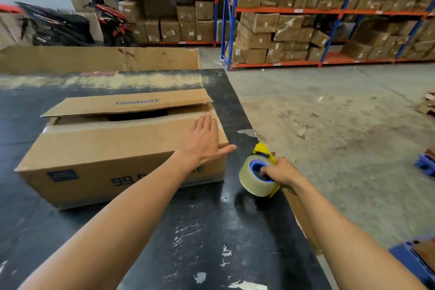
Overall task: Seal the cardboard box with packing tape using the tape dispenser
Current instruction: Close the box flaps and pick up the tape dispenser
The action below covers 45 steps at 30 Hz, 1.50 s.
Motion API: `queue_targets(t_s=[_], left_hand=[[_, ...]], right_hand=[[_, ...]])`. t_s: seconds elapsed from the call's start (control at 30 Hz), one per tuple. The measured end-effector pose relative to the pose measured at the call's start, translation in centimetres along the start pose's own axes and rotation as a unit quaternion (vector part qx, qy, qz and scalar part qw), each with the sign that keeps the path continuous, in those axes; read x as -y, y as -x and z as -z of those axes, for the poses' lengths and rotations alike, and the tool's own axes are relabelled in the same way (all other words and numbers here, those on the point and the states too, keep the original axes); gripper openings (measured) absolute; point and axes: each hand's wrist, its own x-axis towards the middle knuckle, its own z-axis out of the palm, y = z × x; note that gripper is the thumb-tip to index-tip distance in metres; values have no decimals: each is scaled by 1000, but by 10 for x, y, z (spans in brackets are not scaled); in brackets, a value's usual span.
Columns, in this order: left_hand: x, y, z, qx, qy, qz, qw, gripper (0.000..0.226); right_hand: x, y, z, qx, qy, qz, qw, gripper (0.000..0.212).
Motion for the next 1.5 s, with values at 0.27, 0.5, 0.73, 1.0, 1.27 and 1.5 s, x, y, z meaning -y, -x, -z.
queue_targets(t_s=[0.27, 0.5, 0.73, 1.0, 1.27, 1.5], left_hand=[[-13, 5, 4, -14, 9, 17, 1000, 98], [-26, 15, -1, -9, 24, 11, 1000, 100], [-50, 19, 3, -24, 67, 22, 997, 100], [-4, 24, 32, 43, 258, -45, 964, 91], [96, 100, 121, 21, 865, 197, 461, 63], [150, 146, 160, -8, 877, 192, 439, 75]], right_hand=[[45, 3, 53, 142, -407, 15, 902, 29], [95, 4, 78, 142, -502, 65, 851, 39], [141, 37, 77, 88, -433, 144, 885, 5], [159, 76, 66, 23, -288, 255, 923, 41], [192, 116, 31, 49, -176, 399, 899, 51], [233, 125, -16, -25, -95, 576, 811, 59]])
